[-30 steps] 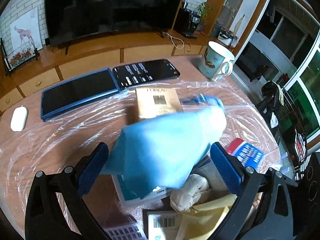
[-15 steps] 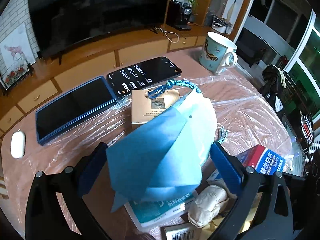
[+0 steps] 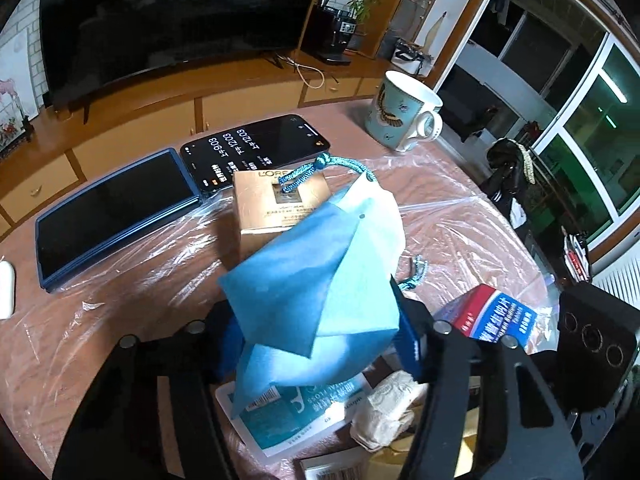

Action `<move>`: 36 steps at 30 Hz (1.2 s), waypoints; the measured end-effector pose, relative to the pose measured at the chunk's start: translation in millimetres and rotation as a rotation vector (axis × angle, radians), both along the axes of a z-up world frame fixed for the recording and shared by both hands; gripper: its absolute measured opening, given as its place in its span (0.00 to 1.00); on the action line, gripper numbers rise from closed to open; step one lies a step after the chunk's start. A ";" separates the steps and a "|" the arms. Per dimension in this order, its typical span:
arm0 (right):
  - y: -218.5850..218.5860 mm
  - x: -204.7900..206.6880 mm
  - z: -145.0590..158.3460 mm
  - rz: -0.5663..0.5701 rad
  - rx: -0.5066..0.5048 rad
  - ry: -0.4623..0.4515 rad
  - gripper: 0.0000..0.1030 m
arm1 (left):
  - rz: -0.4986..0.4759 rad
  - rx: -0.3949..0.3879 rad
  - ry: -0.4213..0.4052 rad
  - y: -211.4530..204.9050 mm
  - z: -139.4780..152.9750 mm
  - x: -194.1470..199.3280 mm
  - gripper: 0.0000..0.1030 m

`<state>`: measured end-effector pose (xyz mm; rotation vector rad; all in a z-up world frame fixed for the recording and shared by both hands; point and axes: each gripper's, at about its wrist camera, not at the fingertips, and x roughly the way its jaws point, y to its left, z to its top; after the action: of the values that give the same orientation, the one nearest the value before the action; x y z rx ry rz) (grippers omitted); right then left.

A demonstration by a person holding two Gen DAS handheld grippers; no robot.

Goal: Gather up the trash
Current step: 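Grasp the blue cloth bag with the left tool while the right tool grasps the cream drawstring bag, then carry both held bags off the table edge over the black trash bin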

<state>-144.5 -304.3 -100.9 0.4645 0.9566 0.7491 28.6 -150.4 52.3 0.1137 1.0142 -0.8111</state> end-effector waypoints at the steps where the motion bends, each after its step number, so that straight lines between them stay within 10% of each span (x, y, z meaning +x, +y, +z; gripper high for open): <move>1: -1.7 -2.2 3.3 -0.003 0.007 -0.002 0.62 | 0.006 -0.008 -0.004 1.9 1.6 -1.5 0.57; 12: -13.3 -13.7 14.0 0.031 0.108 -0.034 0.33 | 0.058 -0.108 0.015 18.1 10.5 -11.9 0.49; 36: -30.5 -14.8 21.1 -0.016 0.145 -0.119 0.19 | 0.194 -0.233 -0.023 61.5 36.6 -37.9 0.48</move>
<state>-159.2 -334.9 -79.7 0.5473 0.7900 0.8259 -9.3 -88.9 88.8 -0.1722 0.8873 -0.7426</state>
